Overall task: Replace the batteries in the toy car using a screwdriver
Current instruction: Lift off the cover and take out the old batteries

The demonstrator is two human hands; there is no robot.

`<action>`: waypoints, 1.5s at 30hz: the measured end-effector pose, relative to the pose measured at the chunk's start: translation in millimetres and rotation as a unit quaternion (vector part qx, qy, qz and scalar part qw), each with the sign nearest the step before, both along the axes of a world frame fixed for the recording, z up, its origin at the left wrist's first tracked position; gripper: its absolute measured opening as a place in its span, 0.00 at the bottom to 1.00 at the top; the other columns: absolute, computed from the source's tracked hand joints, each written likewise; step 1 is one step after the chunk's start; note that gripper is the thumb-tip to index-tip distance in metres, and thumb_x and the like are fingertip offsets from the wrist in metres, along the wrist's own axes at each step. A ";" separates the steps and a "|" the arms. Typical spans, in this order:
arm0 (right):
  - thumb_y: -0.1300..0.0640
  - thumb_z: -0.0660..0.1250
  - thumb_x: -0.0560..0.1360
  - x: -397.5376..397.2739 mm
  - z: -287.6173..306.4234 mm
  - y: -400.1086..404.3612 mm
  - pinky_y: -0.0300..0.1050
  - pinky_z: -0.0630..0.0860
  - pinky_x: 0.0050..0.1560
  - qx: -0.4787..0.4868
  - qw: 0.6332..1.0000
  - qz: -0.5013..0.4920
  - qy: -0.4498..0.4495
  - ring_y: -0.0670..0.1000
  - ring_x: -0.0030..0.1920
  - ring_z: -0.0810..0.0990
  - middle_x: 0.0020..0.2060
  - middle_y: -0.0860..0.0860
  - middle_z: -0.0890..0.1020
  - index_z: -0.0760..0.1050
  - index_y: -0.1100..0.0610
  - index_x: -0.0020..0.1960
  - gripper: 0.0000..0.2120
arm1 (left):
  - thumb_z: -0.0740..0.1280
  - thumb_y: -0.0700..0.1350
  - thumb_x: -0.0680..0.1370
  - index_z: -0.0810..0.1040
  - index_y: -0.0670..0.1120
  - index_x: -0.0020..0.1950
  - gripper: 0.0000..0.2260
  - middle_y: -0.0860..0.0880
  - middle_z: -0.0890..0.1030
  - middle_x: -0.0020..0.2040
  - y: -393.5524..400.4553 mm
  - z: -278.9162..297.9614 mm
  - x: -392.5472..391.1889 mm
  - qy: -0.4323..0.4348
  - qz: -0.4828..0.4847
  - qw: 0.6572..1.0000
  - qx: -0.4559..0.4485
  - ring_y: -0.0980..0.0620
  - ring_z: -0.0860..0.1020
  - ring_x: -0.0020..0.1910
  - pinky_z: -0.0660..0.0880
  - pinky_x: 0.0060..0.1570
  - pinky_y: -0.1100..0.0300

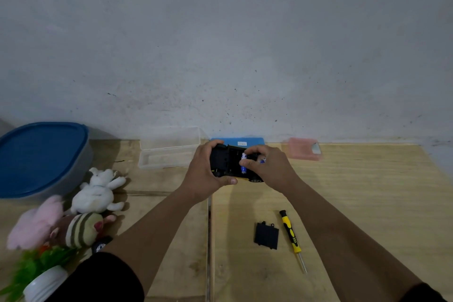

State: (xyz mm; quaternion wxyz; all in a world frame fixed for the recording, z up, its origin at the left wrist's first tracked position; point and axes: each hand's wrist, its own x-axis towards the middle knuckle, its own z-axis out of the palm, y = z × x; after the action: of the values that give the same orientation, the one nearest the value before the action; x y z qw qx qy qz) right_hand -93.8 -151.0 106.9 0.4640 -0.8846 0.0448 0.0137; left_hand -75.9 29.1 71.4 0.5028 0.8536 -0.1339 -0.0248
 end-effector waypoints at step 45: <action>0.46 0.72 0.69 10.8 32.0 -5.1 0.36 0.67 0.26 -0.108 0.975 0.133 0.141 0.42 0.16 0.69 0.21 0.37 0.75 0.79 0.48 0.60 0.20 | 0.81 0.44 0.62 0.65 0.60 0.65 0.38 0.53 0.70 0.63 36.5 -1.9 10.8 0.067 -0.155 0.985 -0.034 0.57 0.72 0.62 0.73 0.60 0.62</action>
State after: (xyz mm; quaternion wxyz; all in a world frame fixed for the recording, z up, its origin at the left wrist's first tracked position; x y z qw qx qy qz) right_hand -83.0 -156.1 138.9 0.3487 -0.9166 -0.0073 0.1954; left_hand -65.1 65.5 69.4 0.5292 0.8013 -0.2316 -0.1555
